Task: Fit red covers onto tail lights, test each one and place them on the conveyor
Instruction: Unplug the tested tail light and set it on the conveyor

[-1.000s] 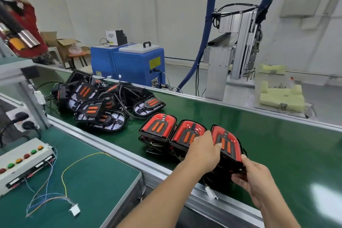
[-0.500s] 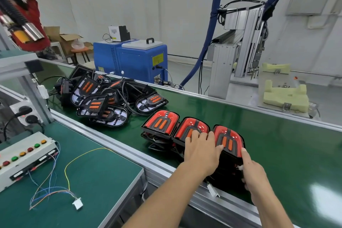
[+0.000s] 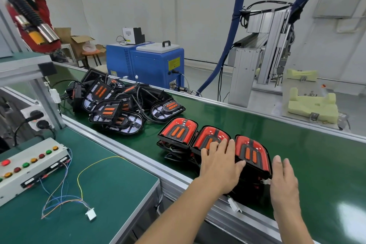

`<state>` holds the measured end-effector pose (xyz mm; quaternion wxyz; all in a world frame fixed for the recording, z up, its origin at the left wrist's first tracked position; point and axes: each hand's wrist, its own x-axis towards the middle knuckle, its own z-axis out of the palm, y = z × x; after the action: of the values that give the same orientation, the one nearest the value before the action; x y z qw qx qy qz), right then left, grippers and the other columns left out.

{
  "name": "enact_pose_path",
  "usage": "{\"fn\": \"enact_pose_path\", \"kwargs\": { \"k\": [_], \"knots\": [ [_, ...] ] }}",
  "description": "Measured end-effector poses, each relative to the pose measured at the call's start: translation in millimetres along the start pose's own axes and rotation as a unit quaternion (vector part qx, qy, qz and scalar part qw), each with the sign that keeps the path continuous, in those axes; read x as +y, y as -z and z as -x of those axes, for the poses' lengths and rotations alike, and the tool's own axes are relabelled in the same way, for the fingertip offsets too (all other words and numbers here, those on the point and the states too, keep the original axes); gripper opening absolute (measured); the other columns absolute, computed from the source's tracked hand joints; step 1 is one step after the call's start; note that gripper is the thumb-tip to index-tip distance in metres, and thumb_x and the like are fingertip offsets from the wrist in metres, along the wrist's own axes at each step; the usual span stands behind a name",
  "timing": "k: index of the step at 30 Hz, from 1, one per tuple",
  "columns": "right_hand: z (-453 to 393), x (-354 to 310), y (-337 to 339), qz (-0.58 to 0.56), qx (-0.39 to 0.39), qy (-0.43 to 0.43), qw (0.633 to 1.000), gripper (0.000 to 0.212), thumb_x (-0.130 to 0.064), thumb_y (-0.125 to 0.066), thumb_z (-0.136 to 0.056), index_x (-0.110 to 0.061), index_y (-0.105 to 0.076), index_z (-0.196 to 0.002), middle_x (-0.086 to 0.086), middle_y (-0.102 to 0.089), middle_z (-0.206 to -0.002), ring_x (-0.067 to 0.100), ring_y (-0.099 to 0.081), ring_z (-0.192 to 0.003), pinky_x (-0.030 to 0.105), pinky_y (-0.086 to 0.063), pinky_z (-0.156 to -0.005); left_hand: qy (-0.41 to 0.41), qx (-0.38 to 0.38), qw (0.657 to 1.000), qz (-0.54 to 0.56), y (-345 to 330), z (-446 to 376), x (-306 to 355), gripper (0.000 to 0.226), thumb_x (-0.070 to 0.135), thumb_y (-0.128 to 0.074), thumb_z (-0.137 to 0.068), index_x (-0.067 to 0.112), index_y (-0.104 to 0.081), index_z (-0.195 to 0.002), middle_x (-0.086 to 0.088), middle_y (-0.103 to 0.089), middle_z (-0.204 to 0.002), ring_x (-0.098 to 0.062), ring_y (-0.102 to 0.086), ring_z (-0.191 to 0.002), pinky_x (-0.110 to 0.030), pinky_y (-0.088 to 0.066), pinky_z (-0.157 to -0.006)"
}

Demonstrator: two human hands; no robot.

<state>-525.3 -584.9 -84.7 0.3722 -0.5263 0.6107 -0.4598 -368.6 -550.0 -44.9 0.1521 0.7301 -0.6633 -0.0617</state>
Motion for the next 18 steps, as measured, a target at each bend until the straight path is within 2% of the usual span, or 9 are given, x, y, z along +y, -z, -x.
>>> {"fn": "enact_pose_path", "kwargs": {
  "k": [2, 4, 6, 8, 11, 13, 16, 18],
  "knots": [
    [6, -6, 1, 0.044, 0.042, 0.054, 0.997, 0.080, -0.074, -0.028, -0.097, -0.023, -0.024, -0.159, 0.011, -0.021, -0.165, 0.029, -0.022, -0.152, 0.054, -0.022, -0.119, 0.001, 0.032, 0.999, 0.016, 2, 4, -4, 0.065, 0.054, -0.033, -0.106, 0.018, -0.019, -0.160, -0.004, -0.022, -0.167, -0.029, -0.019, -0.148, -0.052, -0.020, -0.117],
    [17, -16, -1, 0.056, 0.097, 0.130, 0.985, 0.080, -0.073, -0.030, -0.095, -0.019, -0.033, -0.155, 0.013, -0.027, -0.161, 0.029, -0.025, -0.149, 0.053, -0.026, -0.119, -0.002, 0.090, 0.995, 0.038, 5, 13, -11, 0.062, 0.055, -0.029, -0.105, 0.019, -0.031, -0.156, -0.001, -0.033, -0.161, -0.025, -0.026, -0.145, -0.049, -0.025, -0.115],
    [31, -28, -9, 0.024, 0.136, 0.220, 0.966, 0.069, -0.062, -0.039, -0.096, -0.014, -0.048, -0.145, 0.012, -0.039, -0.149, 0.027, -0.033, -0.141, 0.043, -0.030, -0.113, -0.004, 0.172, 0.982, 0.080, 9, 26, -23, 0.058, 0.055, -0.026, -0.103, 0.021, -0.048, -0.146, 0.005, -0.050, -0.146, -0.016, -0.037, -0.135, -0.041, -0.035, -0.110],
    [49, -38, -23, -0.001, 0.128, 0.297, 0.946, 0.055, -0.049, -0.046, -0.097, -0.009, -0.059, -0.132, 0.011, -0.049, -0.131, 0.025, -0.043, -0.127, 0.033, -0.035, -0.105, -0.001, 0.247, 0.961, 0.122, 12, 43, -41, 0.046, 0.049, -0.031, -0.105, 0.024, -0.061, -0.131, 0.013, -0.061, -0.126, -0.009, -0.045, -0.122, -0.032, -0.041, -0.101],
    [81, -49, -57, -0.050, 0.043, 0.368, 0.927, 0.038, -0.036, -0.051, -0.097, -0.009, -0.065, -0.119, -0.001, -0.055, -0.110, 0.012, -0.054, -0.098, 0.014, -0.044, -0.083, 0.012, 0.328, 0.932, 0.154, 15, 70, -75, 0.029, 0.035, -0.041, -0.105, 0.022, -0.067, -0.111, 0.015, -0.064, -0.105, -0.005, -0.049, -0.106, -0.025, -0.045, -0.092],
    [106, -54, -85, -0.080, -0.038, 0.379, 0.921, 0.027, -0.033, -0.052, -0.097, -0.017, -0.067, -0.113, -0.016, -0.056, -0.096, 0.008, -0.056, -0.082, 0.012, -0.043, -0.071, 0.033, 0.368, 0.914, 0.167, 19, 91, -97, 0.023, 0.029, -0.045, -0.104, 0.021, -0.067, -0.100, 0.015, -0.063, -0.095, -0.007, -0.050, -0.097, -0.024, -0.044, -0.085],
    [140, -55, -132, -0.079, -0.168, 0.343, 0.921, 0.013, -0.030, -0.057, -0.099, -0.033, -0.067, -0.107, -0.021, -0.063, -0.094, 0.007, -0.062, -0.082, 0.009, -0.043, -0.069, 0.097, 0.403, 0.891, 0.185, 24, 125, -128, 0.020, 0.024, -0.049, -0.103, 0.021, -0.063, -0.090, 0.014, -0.058, -0.087, -0.009, -0.051, -0.088, -0.020, -0.040, -0.080],
    [159, -53, -165, -0.052, -0.264, 0.306, 0.913, 0.015, -0.025, -0.059, -0.099, -0.038, -0.066, -0.104, -0.025, -0.066, -0.096, 0.001, -0.063, -0.088, 0.008, -0.044, -0.070, 0.148, 0.427, 0.870, 0.195, 28, 151, -150, 0.018, 0.018, -0.053, -0.102, 0.021, -0.062, -0.086, 0.014, -0.057, -0.084, -0.010, -0.052, -0.084, -0.021, -0.041, -0.078]
  ]
}}
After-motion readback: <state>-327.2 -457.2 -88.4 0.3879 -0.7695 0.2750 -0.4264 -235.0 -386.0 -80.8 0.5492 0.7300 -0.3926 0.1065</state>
